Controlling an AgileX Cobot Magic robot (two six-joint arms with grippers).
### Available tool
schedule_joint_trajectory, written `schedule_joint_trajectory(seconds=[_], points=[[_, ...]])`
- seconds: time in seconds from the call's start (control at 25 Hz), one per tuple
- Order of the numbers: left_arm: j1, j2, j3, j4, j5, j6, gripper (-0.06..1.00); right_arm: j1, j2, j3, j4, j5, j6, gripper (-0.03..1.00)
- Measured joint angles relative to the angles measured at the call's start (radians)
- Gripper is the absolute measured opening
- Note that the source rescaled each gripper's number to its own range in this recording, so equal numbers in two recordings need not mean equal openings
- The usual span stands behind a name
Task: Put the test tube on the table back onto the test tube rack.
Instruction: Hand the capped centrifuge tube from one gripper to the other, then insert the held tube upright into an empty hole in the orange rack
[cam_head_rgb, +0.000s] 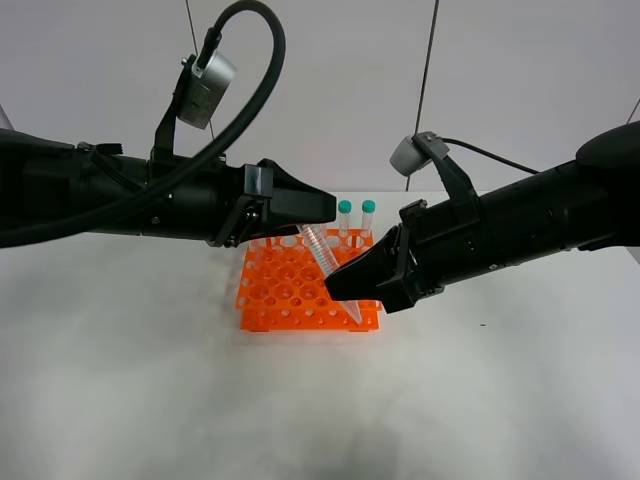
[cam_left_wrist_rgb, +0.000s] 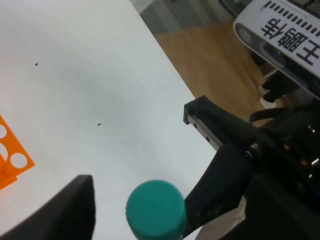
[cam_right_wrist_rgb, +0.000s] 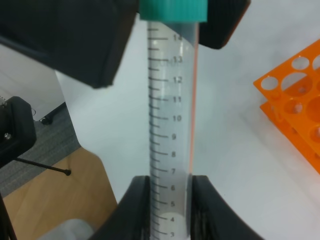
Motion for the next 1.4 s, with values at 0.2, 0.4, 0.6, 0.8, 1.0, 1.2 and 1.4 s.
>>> schedule_joint_trajectory(seconds=[0.2,0.4,0.6,0.8,1.0,1.2,1.4], points=[[0.000,0.000,0.000,0.000,0.008,0.000,0.38,0.000,0.000,0.000,0.000,0.000,0.000,0.03],[0.000,0.000,0.000,0.000,0.000,0.000,0.00,0.000,0.000,0.000,0.000,0.003,-0.001,0.03],[0.000,0.000,0.000,0.000,0.000,0.000,0.00,0.000,0.000,0.000,0.001,0.003,-0.001,0.03],[0.000,0.000,0.000,0.000,0.002,0.000,0.00,0.000,0.000,0.000,0.001,-0.010,0.000,0.16],[0.000,0.000,0.000,0.000,0.008,0.000,0.00,0.000,0.000,-0.002,0.001,-0.035,0.001,0.89],[0.000,0.000,0.000,0.000,0.008,0.000,0.00,0.000,0.000,-0.090,-0.108,0.032,0.138,1.00],[0.000,0.000,0.000,0.000,0.008,0.000,0.00,0.000,0.000,-0.290,-0.433,0.233,0.470,1.00]])
